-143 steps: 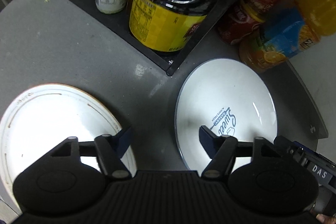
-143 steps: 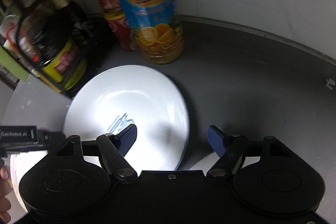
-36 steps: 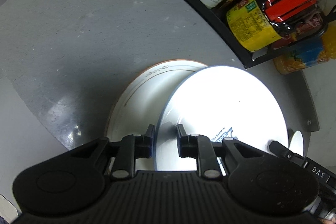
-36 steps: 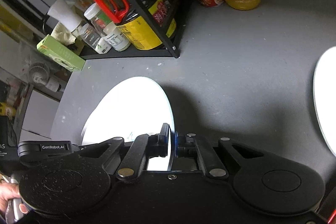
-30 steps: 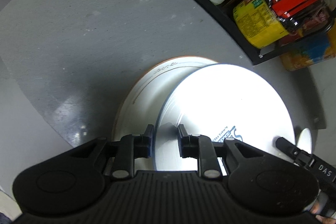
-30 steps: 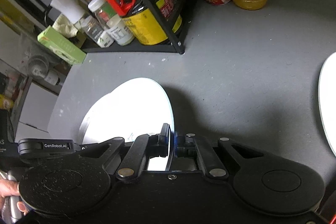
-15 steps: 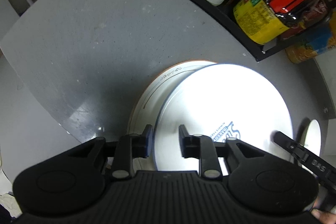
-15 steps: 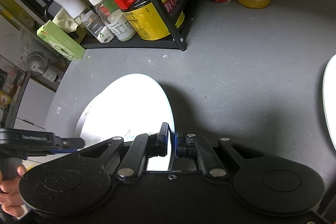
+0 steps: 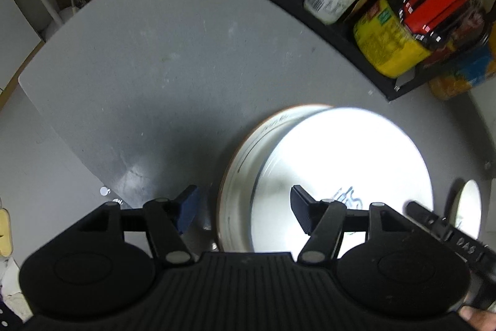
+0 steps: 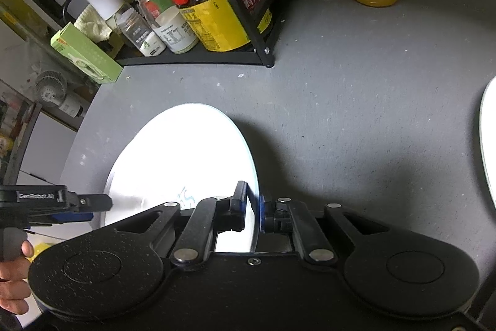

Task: Organize plates and bowls
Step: 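Lower the 'Sweet' plate onto the flower plate and open both grippers, then move both grippers toward the small white 'BAKERY' plate, then close both grippers together on the 'BAKERY' plate rim, then lift the 'BAKERY' plate and carry it over the stacked plates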

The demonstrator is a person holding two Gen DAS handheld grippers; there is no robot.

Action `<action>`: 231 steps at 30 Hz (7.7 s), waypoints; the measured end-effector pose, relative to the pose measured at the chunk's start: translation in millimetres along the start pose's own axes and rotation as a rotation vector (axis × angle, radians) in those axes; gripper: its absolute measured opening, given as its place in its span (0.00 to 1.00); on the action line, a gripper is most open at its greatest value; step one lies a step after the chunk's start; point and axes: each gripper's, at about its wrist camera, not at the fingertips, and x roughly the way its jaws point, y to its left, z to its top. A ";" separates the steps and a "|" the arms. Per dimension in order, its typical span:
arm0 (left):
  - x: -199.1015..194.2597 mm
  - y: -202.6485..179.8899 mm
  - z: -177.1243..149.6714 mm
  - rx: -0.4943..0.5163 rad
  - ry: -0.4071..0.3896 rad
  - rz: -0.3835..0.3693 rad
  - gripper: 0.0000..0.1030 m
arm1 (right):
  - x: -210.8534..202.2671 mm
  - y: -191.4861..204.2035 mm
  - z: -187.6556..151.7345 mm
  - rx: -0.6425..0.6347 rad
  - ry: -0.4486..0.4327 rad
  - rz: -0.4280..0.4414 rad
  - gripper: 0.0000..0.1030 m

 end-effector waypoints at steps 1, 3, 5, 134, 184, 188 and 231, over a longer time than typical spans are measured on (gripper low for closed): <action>3.2 0.8 -0.8 -0.002 0.005 0.002 0.61 | 1.7 1.9 0.1 -0.006 0.002 -0.006 0.08; 8.4 2.8 -2.3 -0.004 0.010 -0.002 0.61 | 4.9 5.4 -0.6 -0.015 0.004 -0.019 0.09; 13.3 5.0 -3.2 -0.006 0.017 0.014 0.58 | 8.2 8.5 -1.4 -0.020 0.007 -0.036 0.09; 107.8 -329.7 -82.9 0.174 0.208 -0.228 0.27 | -104.5 -293.4 5.2 0.272 0.032 -0.172 0.40; 47.6 -251.1 -16.8 0.045 0.068 -0.437 0.08 | -128.4 -191.4 55.7 0.124 -0.099 -0.039 0.07; 27.7 -226.9 -8.5 0.045 0.039 -0.441 0.08 | -127.2 -165.7 54.3 0.092 -0.108 -0.020 0.07; 4.5 -26.3 -16.0 -0.106 0.024 -0.345 0.08 | -40.1 -7.9 8.8 -0.035 0.027 0.016 0.07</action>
